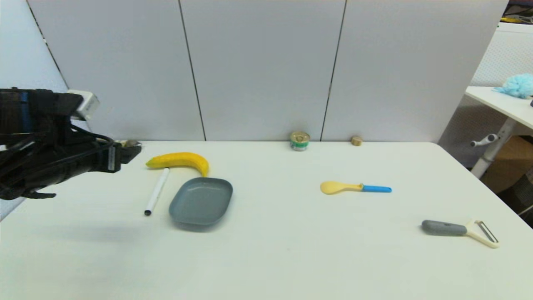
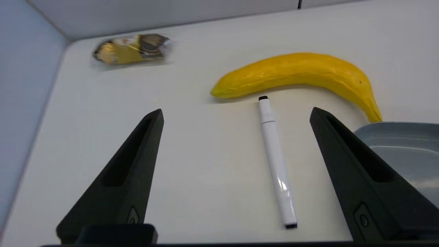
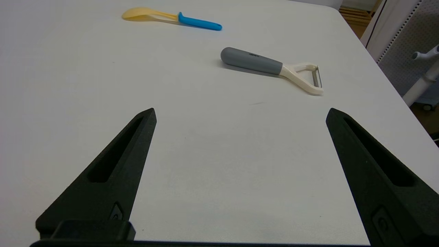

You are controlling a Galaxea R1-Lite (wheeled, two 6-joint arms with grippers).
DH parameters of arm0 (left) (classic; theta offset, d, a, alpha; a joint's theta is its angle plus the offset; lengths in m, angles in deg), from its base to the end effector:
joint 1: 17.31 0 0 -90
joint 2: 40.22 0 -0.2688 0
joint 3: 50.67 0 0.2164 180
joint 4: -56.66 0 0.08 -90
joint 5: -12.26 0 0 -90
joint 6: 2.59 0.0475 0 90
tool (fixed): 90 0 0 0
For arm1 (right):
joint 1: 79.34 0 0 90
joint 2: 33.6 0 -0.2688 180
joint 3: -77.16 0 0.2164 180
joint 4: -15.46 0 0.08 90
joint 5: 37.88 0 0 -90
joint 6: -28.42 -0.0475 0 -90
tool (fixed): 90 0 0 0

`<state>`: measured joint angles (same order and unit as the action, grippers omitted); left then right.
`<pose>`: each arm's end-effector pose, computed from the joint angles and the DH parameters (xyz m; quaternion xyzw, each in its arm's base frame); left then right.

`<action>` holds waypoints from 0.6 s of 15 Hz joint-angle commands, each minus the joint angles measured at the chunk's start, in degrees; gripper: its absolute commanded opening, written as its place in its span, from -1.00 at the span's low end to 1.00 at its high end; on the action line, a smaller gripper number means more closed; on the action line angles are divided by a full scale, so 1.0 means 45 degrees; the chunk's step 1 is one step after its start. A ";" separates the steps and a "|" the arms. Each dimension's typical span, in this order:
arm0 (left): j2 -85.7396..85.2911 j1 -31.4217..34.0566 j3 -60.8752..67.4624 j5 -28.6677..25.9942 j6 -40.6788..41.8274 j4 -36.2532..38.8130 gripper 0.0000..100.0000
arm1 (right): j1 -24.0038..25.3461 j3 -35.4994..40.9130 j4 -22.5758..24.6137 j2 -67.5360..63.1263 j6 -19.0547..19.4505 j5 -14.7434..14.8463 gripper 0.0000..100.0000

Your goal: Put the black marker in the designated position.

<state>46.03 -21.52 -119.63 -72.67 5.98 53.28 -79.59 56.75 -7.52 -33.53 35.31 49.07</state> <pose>0.3076 -0.0184 0.1590 0.0880 0.1789 -0.0060 0.9799 0.0612 0.0023 0.0698 -0.0594 0.0203 0.0257 0.9977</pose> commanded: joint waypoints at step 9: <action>-1.2311 0.0036 0.4481 -0.1322 0.0713 -0.3687 1.00 | -0.0004 0.0000 0.0002 -0.0016 0.0012 -0.0006 1.00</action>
<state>3.76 -21.30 -105.33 -75.90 8.65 36.80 -79.61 56.75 -7.49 -33.53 35.31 49.07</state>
